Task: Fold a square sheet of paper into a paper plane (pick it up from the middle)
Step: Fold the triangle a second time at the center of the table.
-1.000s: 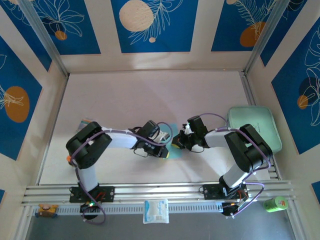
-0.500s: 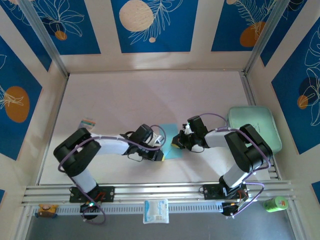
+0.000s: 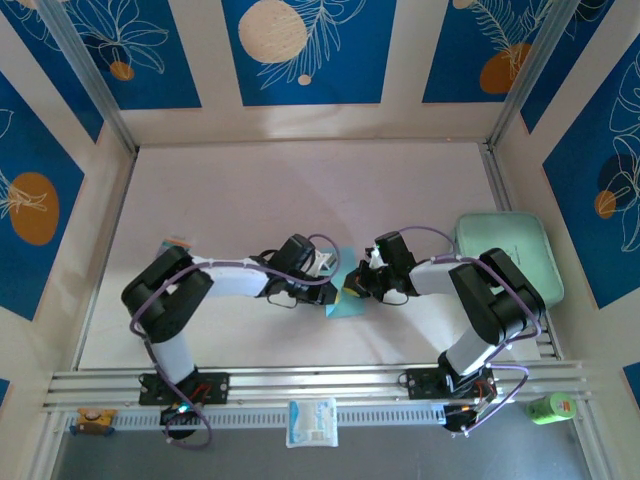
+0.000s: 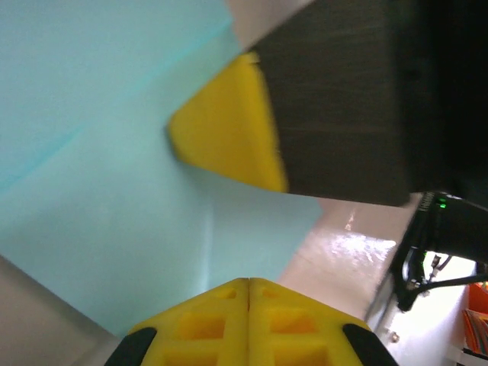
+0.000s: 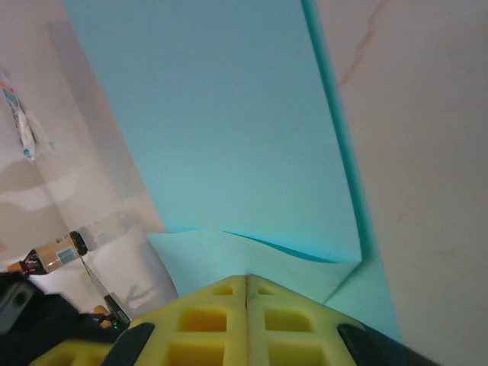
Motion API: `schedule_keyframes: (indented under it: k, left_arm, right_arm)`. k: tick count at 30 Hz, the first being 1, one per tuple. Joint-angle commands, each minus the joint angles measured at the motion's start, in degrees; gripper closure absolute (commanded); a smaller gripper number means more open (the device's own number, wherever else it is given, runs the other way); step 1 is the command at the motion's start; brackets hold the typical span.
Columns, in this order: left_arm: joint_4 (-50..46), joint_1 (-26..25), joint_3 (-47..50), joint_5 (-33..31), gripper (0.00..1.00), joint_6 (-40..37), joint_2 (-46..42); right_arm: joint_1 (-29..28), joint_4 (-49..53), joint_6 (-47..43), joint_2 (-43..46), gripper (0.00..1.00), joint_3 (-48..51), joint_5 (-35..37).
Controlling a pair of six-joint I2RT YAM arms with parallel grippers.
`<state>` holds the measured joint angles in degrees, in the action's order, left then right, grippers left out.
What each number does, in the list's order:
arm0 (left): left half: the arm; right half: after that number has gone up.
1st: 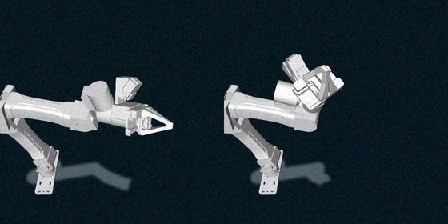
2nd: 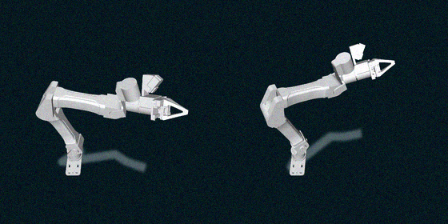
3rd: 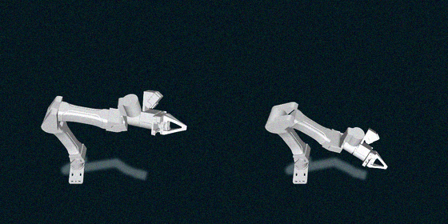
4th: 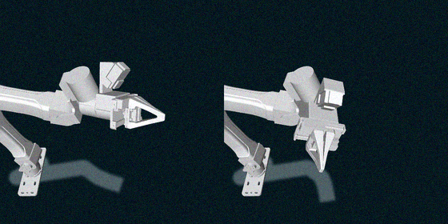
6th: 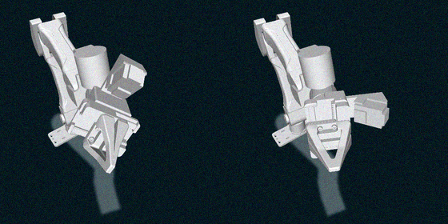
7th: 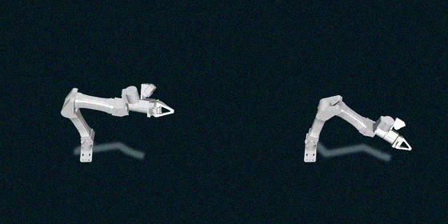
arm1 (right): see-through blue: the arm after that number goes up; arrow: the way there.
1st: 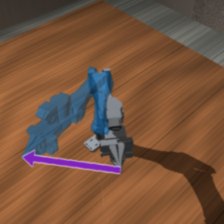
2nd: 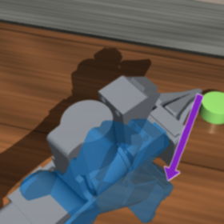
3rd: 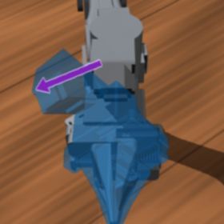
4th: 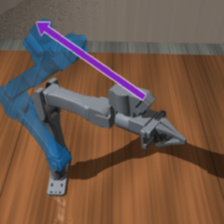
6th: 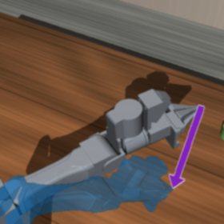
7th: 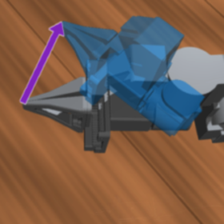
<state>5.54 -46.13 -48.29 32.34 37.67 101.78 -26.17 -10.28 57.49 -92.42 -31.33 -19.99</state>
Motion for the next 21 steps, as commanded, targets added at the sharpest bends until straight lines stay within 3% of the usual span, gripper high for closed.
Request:
schedule_keyframes:
  k: [1,14,21]
  left_arm:
    - [-0.15,0.34,0.04,0.18,0.95,0.17,1.91]
    - [-1.84,0.4,5.74,-3.36,0.97,-2.02,1.94]
    - [-2.07,0.34,5.23,-3.8,0.99,-2.07,1.58]
  right_arm:
    - [0.55,5.01,0.47,-0.42,1.0,1.85,2.17]
    - [-1.85,7.25,-2.04,7.24,0.96,-1.01,2.21]
    - [-6.57,3.12,-1.5,1.54,0.97,-0.94,2.58]
